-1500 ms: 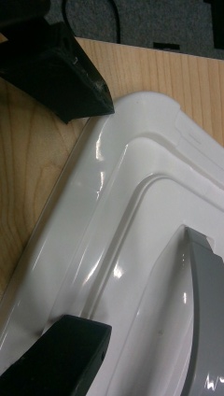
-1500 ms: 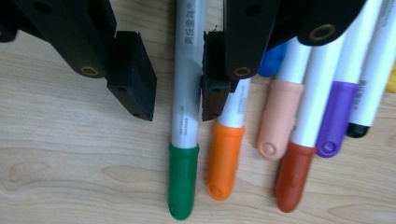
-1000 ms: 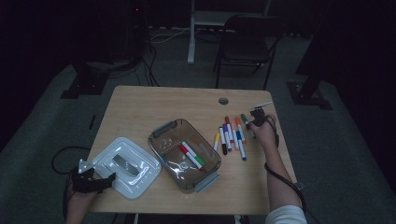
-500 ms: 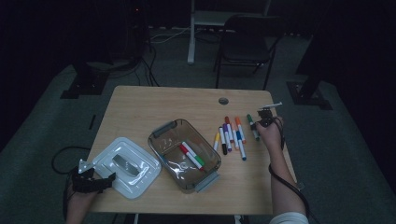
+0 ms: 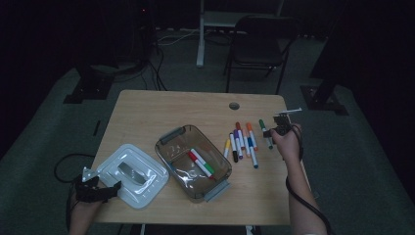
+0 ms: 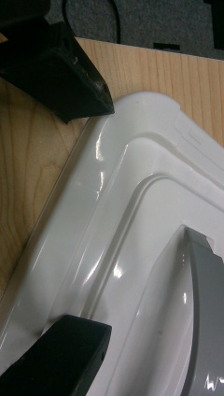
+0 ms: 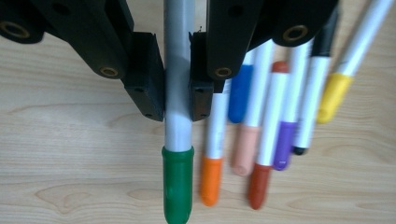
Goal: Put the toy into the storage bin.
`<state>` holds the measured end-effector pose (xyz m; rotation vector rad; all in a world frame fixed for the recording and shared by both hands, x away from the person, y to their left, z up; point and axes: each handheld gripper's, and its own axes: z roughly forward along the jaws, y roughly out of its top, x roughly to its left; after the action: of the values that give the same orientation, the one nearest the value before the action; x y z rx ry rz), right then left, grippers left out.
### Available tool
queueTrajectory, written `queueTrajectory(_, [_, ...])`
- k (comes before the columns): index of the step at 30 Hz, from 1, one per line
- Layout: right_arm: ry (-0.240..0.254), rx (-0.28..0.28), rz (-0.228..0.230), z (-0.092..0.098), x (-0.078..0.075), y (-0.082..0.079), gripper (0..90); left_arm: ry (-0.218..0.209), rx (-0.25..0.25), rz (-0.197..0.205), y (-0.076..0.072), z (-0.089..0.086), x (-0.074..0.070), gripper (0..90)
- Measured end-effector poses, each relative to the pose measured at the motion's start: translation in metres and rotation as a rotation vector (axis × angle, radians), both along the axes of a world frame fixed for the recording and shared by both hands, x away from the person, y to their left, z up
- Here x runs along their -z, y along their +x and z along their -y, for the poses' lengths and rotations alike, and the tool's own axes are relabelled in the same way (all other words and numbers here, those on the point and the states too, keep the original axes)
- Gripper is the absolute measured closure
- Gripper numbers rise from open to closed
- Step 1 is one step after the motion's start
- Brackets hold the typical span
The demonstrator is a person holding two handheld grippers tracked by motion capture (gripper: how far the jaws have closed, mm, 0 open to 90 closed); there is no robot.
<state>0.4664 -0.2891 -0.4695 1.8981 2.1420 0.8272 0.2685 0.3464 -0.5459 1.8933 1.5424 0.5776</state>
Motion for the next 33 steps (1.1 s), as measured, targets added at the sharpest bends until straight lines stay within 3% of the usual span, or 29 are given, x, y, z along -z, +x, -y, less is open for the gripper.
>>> queueTrajectory(20, [0.076,-0.121,0.103,-0.046,-0.062,-0.047,76.7,0.000,0.000,0.000,0.000,0.000,0.000,0.5])
queueTrajectory(33, [0.157,-0.279,0.165,-0.090,-0.094,-0.077,76.6,0.002,0.000,0.001,0.000,0.000,0.000,0.5])
